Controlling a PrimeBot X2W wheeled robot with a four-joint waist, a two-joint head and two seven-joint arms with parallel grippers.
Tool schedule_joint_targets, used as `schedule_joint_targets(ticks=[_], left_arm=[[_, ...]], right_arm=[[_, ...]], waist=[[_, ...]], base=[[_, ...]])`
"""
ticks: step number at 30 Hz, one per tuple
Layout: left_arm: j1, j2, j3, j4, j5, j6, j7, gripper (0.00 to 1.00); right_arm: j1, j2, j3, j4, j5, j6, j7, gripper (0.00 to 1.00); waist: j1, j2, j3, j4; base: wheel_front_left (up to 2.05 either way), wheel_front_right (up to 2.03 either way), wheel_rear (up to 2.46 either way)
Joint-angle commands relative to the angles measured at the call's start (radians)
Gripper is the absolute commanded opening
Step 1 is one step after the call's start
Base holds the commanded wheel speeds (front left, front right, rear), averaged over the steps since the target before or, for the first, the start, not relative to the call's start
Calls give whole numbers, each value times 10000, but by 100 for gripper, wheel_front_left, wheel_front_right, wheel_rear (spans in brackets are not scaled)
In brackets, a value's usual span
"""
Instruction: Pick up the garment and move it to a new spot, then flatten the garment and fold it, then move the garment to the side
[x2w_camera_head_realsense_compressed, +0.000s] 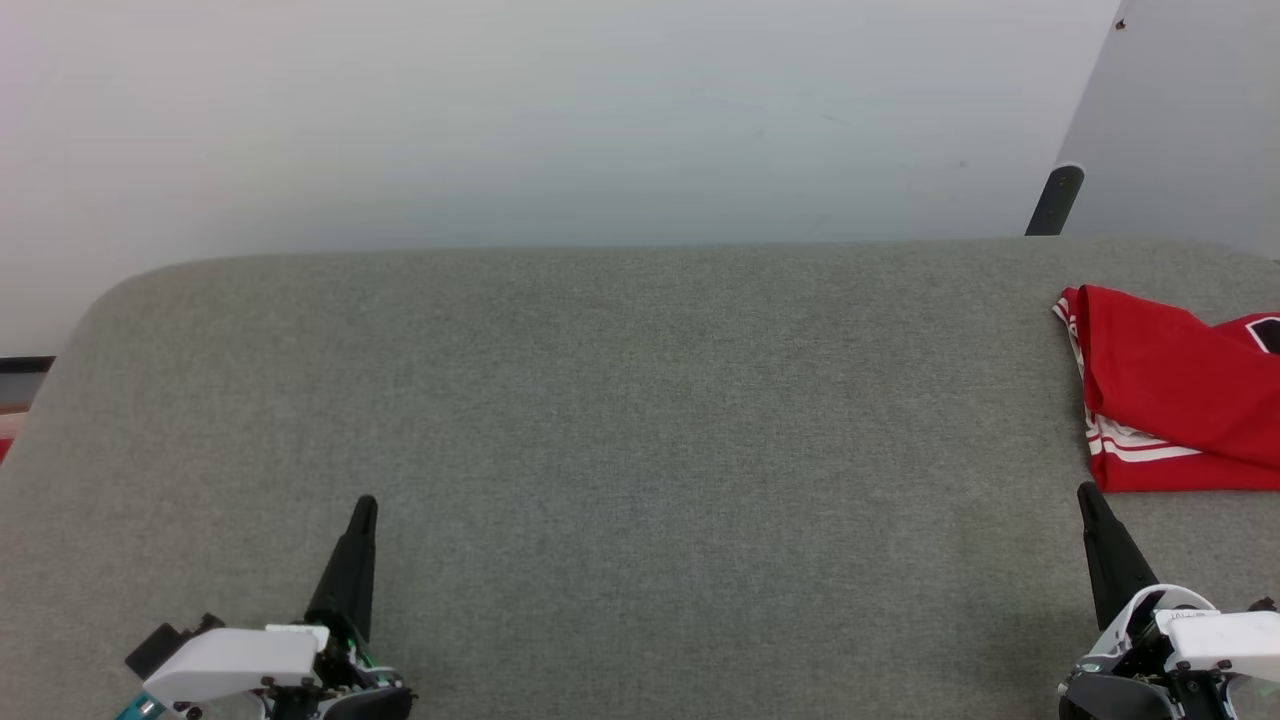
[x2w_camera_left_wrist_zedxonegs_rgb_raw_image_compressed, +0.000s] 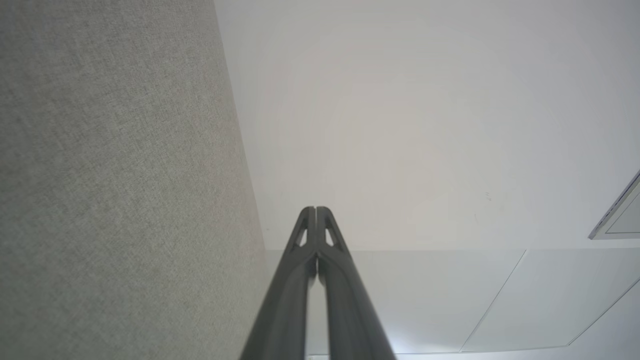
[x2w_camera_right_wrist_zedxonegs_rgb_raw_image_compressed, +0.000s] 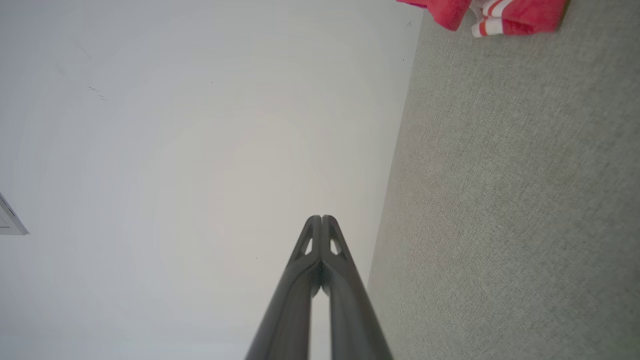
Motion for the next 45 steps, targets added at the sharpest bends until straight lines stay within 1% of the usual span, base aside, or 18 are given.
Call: schedule_joint_targets(ticks=[1, 45], left_arm=[[-101, 3, 19, 0, -27, -4, 19, 0], [-101, 3, 13, 1, -33, -4, 13, 0]], right_arm=[[-30, 33, -4, -19, 40, 4, 18, 0], [-29, 34, -1, -19, 41, 4, 16, 0]], waist=[[0, 0, 0, 0], [0, 0, 0, 0]], base=[[0, 0, 0], [0, 0, 0]])
